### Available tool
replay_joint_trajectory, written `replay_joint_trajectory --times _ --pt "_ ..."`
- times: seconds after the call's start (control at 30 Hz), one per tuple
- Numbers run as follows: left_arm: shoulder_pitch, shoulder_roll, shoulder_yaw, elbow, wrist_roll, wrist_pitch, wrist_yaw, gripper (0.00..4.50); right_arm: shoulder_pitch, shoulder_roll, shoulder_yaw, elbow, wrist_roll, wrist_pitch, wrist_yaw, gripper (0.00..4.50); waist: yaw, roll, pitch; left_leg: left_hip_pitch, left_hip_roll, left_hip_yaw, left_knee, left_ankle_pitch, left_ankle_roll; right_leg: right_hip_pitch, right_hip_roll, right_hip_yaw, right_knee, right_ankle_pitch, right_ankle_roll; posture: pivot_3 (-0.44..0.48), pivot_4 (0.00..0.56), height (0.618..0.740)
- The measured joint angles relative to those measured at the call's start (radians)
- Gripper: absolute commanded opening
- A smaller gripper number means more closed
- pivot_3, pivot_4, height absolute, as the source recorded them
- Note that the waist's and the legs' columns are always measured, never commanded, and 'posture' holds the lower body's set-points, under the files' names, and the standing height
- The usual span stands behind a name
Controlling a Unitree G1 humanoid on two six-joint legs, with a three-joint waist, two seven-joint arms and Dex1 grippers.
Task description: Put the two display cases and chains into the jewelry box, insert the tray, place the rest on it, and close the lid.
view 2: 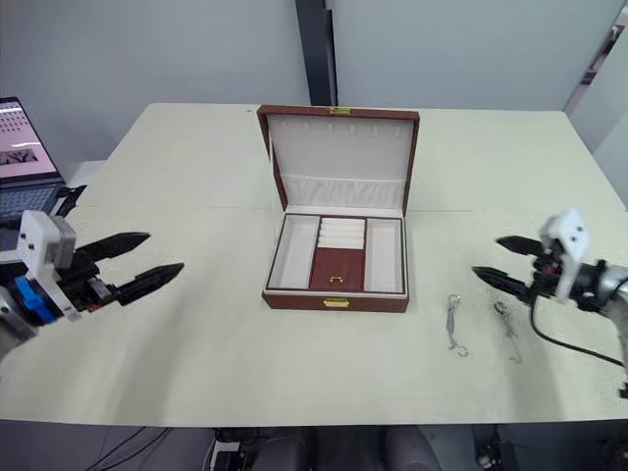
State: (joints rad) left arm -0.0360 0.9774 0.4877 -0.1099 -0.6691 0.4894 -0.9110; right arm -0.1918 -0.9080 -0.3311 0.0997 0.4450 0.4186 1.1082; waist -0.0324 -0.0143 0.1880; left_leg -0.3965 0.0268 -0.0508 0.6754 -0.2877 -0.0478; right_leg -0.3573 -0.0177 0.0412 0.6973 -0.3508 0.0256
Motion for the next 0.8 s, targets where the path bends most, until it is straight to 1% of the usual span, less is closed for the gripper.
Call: replay_joint_trajectory --times 0.2,0.3,0.6,0.8 --pt "-0.096 0.007 -0.014 0.158 0.061 -0.023 -0.040 4.50 0.064 -0.009 -0.047 0.117 -0.028 -0.076 -0.018 4.46 -0.003 0.000 0.000 0.001 0.000 0.001 0.000 0.000 0.000 0.000 0.000 0.000 0.001 0.000 0.000 0.000 0.150 0.740" --pt "-0.107 0.007 -0.018 0.193 0.086 -0.038 -0.047 4.50 0.068 -0.007 -0.067 0.128 -0.028 -0.090 -0.038 4.46 -0.003 0.000 0.000 0.000 0.001 0.001 0.000 0.000 0.000 -0.001 0.000 0.000 0.001 0.000 0.000 0.000 0.150 0.740" --pt "-0.111 -0.003 -0.021 0.198 0.109 -0.040 -0.060 4.50 0.072 0.008 -0.075 0.158 -0.029 -0.115 -0.066 4.46 0.000 0.000 0.000 0.000 0.000 0.001 0.000 0.000 0.000 0.000 0.000 0.001 0.001 0.000 0.000 0.000 0.150 0.740" --pt "-0.071 -0.029 -0.021 0.162 0.109 -0.036 -0.059 4.50 0.062 0.014 -0.075 0.159 -0.029 -0.119 -0.075 4.46 0.000 0.000 0.000 0.000 0.001 0.001 0.000 0.000 0.000 0.000 0.000 0.001 0.001 0.000 0.000 0.000 0.150 0.740"
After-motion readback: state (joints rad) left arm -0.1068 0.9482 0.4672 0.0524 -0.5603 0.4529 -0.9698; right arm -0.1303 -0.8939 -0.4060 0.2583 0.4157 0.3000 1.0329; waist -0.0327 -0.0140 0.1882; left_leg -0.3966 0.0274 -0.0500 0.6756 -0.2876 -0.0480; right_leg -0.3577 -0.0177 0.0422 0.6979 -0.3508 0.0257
